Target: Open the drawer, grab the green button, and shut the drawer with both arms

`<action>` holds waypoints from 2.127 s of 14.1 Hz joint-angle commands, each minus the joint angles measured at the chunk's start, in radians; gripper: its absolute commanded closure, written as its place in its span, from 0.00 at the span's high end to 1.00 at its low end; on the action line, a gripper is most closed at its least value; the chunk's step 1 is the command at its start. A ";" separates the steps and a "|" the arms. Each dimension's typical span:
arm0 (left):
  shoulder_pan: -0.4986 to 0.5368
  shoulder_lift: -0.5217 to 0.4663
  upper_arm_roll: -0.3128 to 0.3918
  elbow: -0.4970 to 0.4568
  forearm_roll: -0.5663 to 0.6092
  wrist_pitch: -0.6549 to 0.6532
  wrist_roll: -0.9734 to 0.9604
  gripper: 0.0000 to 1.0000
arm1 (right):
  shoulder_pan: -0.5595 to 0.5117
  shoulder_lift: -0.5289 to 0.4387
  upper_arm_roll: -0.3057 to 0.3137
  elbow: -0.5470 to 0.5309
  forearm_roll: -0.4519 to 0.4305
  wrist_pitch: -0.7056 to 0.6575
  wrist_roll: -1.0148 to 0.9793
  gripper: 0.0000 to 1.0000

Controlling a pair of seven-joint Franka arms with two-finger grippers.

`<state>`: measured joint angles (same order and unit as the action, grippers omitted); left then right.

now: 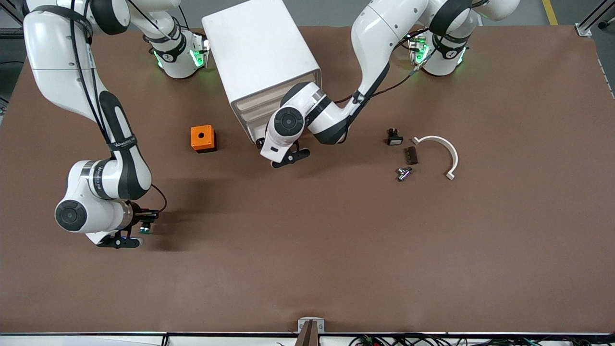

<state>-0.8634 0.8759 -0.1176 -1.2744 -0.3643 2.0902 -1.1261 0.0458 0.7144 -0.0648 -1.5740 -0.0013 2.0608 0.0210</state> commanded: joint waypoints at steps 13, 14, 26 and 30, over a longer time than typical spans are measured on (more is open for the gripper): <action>-0.058 -0.001 -0.001 -0.016 -0.124 0.053 -0.012 1.00 | -0.026 0.005 0.019 -0.037 -0.017 0.030 -0.007 1.00; -0.058 -0.001 0.001 -0.016 -0.124 0.054 -0.012 1.00 | -0.023 0.003 0.019 -0.031 -0.019 0.027 -0.007 1.00; 0.242 -0.106 0.015 -0.008 0.109 -0.044 0.345 1.00 | 0.035 -0.188 0.026 0.060 -0.016 -0.204 0.008 1.00; 0.357 -0.136 0.016 -0.006 0.278 -0.071 0.586 1.00 | 0.049 -0.370 0.026 0.063 -0.013 -0.378 0.010 1.00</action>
<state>-0.5425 0.7692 -0.0963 -1.2637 -0.1574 2.0355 -0.6443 0.0989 0.4539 -0.0428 -1.4790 -0.0013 1.7462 0.0216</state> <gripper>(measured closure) 0.000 0.000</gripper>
